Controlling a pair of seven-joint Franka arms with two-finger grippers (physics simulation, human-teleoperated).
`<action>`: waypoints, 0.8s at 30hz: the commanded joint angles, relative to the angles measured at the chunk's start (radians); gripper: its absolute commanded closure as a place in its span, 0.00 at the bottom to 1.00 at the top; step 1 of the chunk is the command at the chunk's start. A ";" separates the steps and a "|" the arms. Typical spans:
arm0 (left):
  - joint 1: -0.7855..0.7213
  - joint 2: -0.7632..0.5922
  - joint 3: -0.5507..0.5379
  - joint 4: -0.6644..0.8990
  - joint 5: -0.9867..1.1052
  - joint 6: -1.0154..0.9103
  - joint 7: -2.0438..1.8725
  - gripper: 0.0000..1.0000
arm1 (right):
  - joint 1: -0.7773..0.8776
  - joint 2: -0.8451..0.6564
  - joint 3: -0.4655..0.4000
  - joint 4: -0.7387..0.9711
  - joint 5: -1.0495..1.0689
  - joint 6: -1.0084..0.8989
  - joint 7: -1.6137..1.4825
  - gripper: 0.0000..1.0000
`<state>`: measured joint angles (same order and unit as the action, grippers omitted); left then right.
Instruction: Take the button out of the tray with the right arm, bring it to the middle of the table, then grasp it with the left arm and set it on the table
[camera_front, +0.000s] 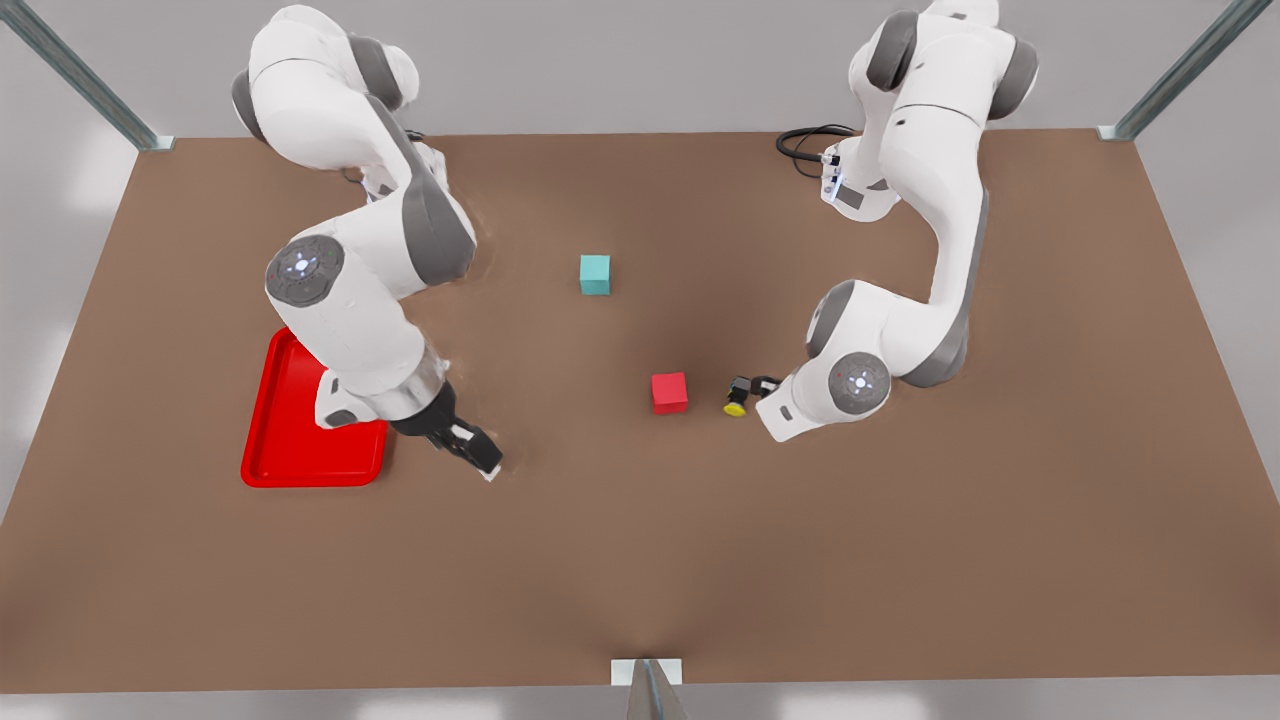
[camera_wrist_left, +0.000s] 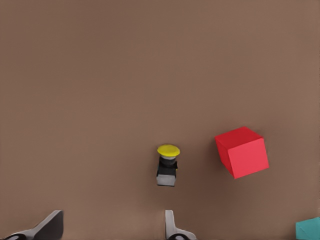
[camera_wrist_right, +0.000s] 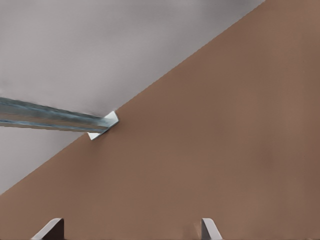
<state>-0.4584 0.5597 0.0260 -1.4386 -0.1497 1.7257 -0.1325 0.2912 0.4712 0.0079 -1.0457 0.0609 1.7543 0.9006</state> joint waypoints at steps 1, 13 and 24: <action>-0.034 0.045 0.000 0.000 -0.083 0.147 -0.306 0.00 | -0.098 -0.236 0.007 -0.356 -0.096 -0.172 -0.854 0.00; -0.034 0.013 -0.040 -0.418 0.004 0.652 0.057 0.00 | -0.066 -0.266 0.009 -0.412 -0.116 -0.079 -0.819 0.00; -0.032 0.020 -0.095 -0.508 0.101 0.655 0.146 0.00 | -0.081 -0.272 0.004 -0.415 -0.135 -0.088 -0.818 0.00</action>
<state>-0.4911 0.5811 -0.0664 -1.9450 -0.0676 2.3630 -0.0806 0.2168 0.2034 0.0137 -1.4599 -0.0698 1.6702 0.2932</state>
